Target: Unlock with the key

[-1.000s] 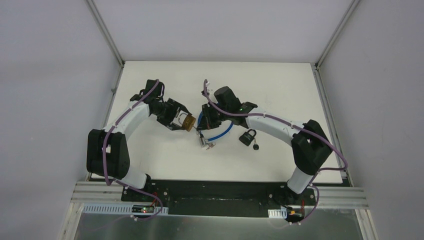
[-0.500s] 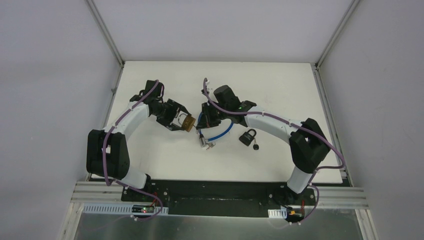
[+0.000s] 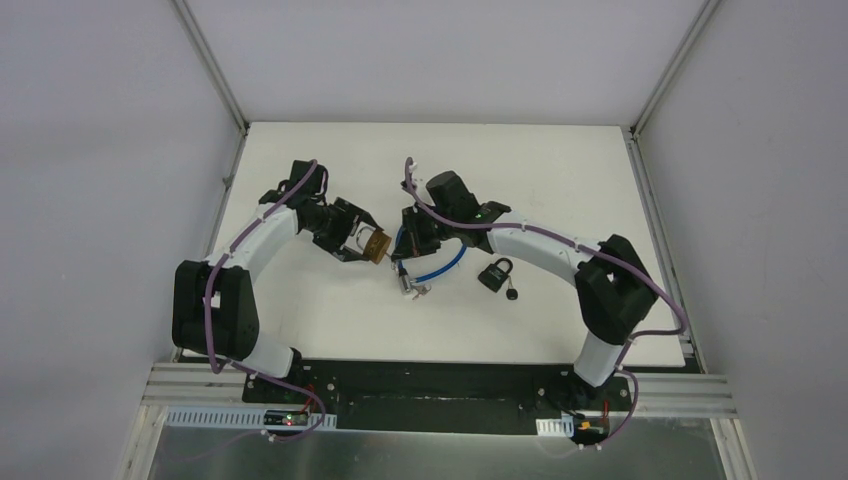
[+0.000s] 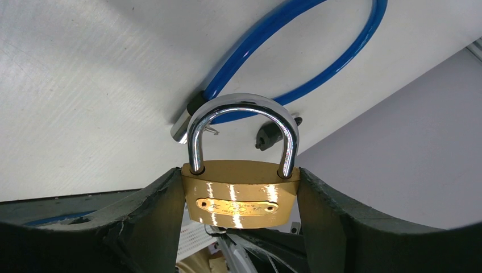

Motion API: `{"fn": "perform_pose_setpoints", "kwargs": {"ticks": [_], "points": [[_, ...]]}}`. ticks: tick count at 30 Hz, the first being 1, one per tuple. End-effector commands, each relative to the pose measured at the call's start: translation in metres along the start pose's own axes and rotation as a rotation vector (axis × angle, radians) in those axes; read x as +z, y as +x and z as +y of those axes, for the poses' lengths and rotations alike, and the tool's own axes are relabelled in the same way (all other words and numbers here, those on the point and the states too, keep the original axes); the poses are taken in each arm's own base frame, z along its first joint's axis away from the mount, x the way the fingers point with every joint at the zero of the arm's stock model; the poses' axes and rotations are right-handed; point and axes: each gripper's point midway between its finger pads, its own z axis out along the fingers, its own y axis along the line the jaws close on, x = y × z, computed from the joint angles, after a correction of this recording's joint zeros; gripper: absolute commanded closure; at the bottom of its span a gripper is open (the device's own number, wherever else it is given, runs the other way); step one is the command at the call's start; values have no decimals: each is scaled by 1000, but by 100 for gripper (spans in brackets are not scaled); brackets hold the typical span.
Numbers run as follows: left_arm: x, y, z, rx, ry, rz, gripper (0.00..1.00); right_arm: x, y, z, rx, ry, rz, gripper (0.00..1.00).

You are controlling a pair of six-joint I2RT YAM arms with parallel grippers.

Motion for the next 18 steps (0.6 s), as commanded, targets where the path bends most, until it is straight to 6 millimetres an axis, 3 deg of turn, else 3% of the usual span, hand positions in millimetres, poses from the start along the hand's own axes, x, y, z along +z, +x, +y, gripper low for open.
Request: {"fn": "perform_pose_setpoints", "kwargs": {"ticks": [1, 11, 18], "points": [[-21, 10, -25, -9, 98, 12, 80, 1, -18, 12, -21, -43, -36, 100], [-23, 13, -25, 7, 104, 19, 81, 1, -30, 11, -8, -37, -63, 100], [-26, 17, -31, 94, 122, 18, 85, 7, -37, 13, 106, -17, -35, 100]]}}
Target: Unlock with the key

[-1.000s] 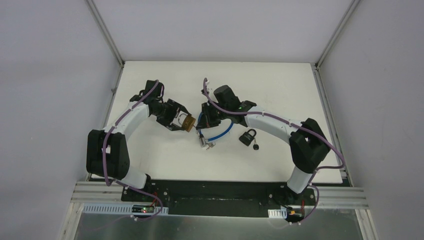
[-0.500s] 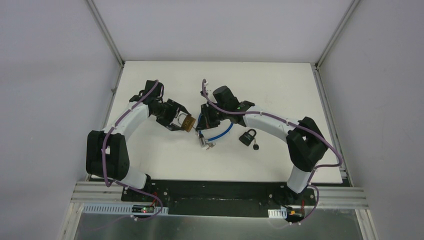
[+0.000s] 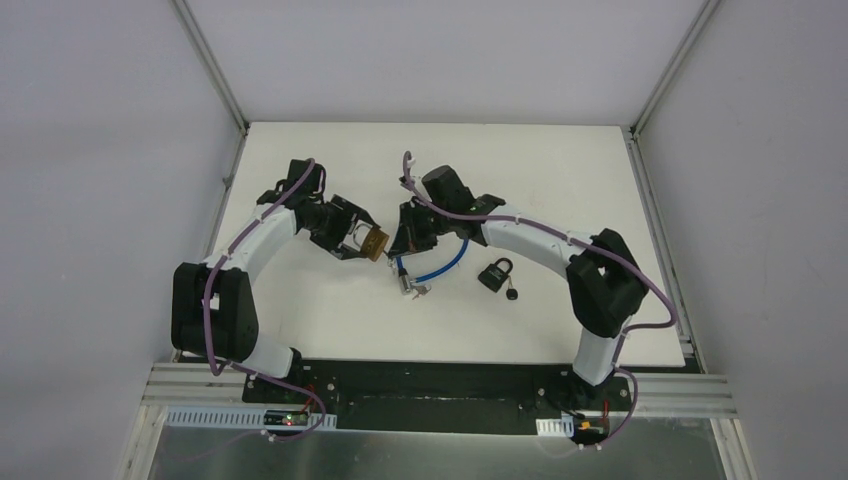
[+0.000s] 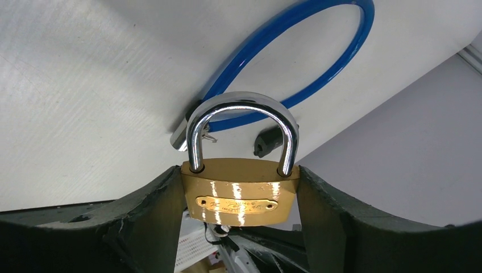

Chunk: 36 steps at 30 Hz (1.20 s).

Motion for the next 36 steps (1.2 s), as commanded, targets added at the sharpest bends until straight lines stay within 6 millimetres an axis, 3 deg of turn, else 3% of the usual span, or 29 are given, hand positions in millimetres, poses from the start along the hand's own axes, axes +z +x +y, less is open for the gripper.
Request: {"fn": "perform_pose_setpoints", "kwargs": {"ticks": [1, 14, 22, 25, 30, 36], "points": [[-23, 21, -29, 83, 106, 43, 86, 0, -31, 16, 50, -6, -50, 100], [-27, 27, -34, 50, 130, 65, 90, 17, -43, -4, 200, 106, -48, 100], [-37, 35, -43, 22, 174, 83, 90, 33, -65, -19, 268, 147, -152, 100], [-40, 37, -47, 35, 194, 87, 91, 34, -74, -15, 313, 117, -171, 100], [-49, 35, -64, 102, 288, 51, 93, 17, -93, 4, 461, -53, -230, 100], [-86, 33, -113, 307, 556, -101, 94, -33, -120, 37, 802, -350, -297, 100]]}}
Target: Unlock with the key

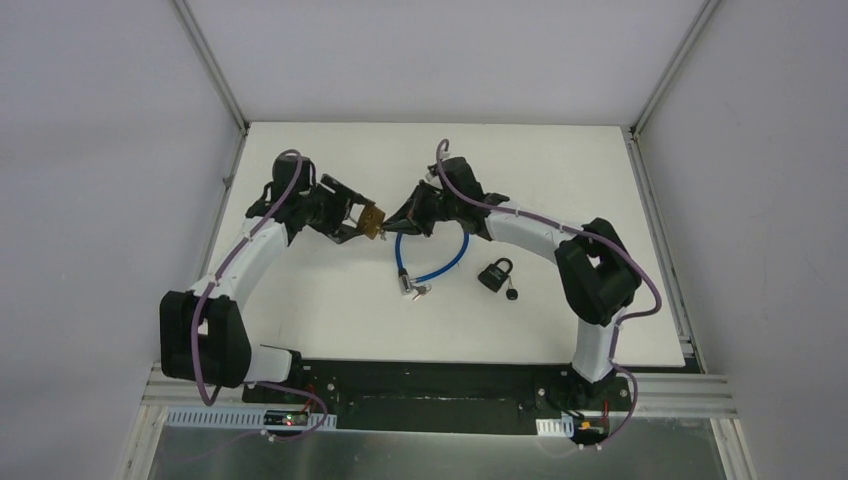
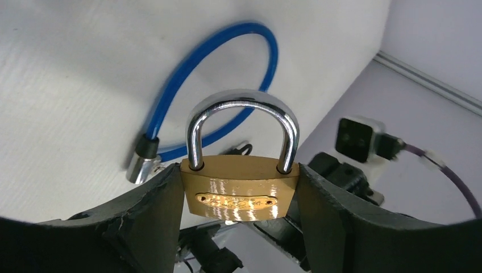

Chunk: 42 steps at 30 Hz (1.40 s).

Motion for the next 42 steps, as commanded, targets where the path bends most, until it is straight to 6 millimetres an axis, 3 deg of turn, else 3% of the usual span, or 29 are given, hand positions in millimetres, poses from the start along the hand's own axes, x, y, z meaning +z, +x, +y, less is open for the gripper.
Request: {"fn": "perform_pose_setpoints", "kwargs": {"ticks": [1, 6, 9, 12, 14, 16, 19, 24, 34, 38, 42], "points": [[-56, 33, -96, 199, 410, 45, 94, -38, -31, 79, 240, -307, -109, 100], [-70, 36, -128, 217, 582, 46, 94, -52, -33, 98, 333, -406, -112, 100], [-71, 31, -129, 196, 577, 22, 95, -53, -34, 89, 241, -349, -122, 100], [-73, 24, -129, 180, 562, -24, 95, -63, -40, 66, 74, -270, -200, 66], [-75, 21, -131, 177, 547, -47, 95, -73, -41, 52, -76, -197, -261, 50], [-75, 20, -131, 172, 526, -53, 95, -82, -36, 46, -258, -150, -288, 45], [-76, 27, -134, 149, 484, 8, 95, -94, -23, 54, -457, -172, -290, 34], [-76, 33, -124, 117, 379, 49, 95, -97, -8, 71, -720, -99, -309, 23], [-74, 35, -114, 109, 336, 56, 95, -75, -18, 103, -757, -60, -374, 20], [-76, 36, -113, 107, 336, 58, 94, -61, -32, 95, -737, 27, -386, 21], [-78, 37, -113, 111, 339, 59, 94, -54, -30, 93, -735, 46, -355, 31]]}}
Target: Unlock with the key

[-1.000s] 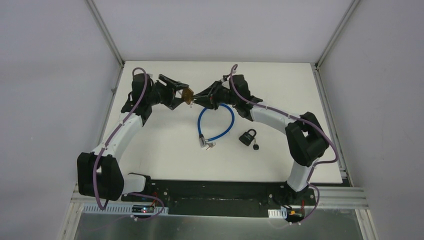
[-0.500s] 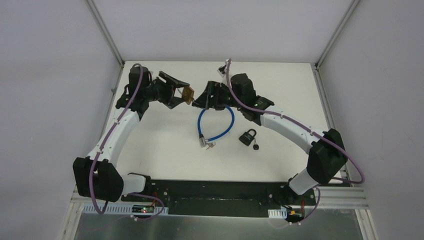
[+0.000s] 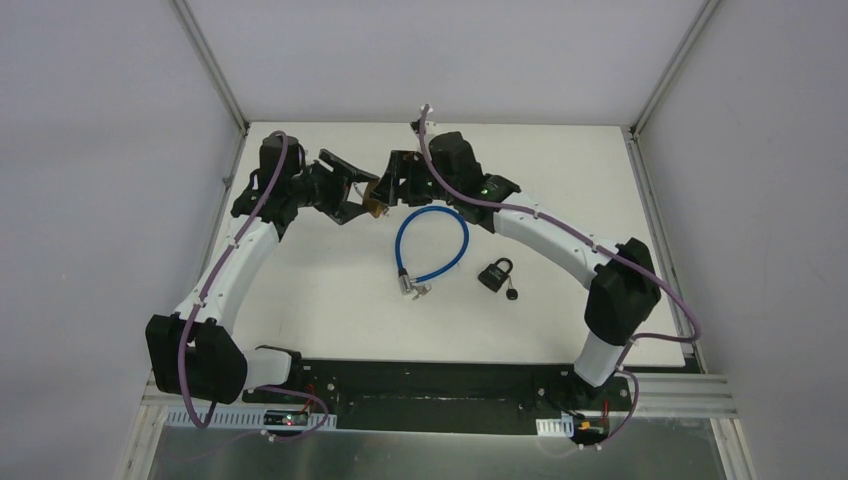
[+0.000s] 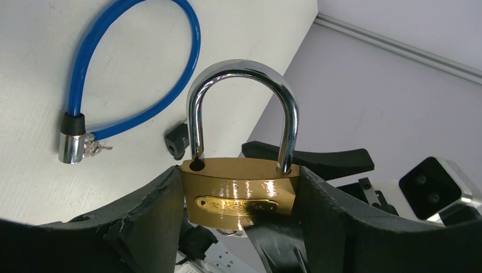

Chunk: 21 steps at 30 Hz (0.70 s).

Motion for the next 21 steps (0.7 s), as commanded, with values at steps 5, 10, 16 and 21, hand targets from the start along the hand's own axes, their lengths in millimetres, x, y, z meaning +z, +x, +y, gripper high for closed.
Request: {"fn": "perform_pose_setpoints", "kwargs": {"ticks": [5, 10, 16, 21], "points": [[-20, 13, -42, 70, 126, 23, 93, 2, -2, 25, 17, -81, 29, 55], [-28, 16, -53, 122, 179, 16, 62, -3, -9, 38, 49, -142, 11, 83], [-45, 16, -59, 241, 233, -50, 7, -34, -40, 61, 126, -328, -74, 100], [-59, 16, -59, 379, 274, -121, 1, -70, -62, 67, 206, -493, -117, 100]]}}
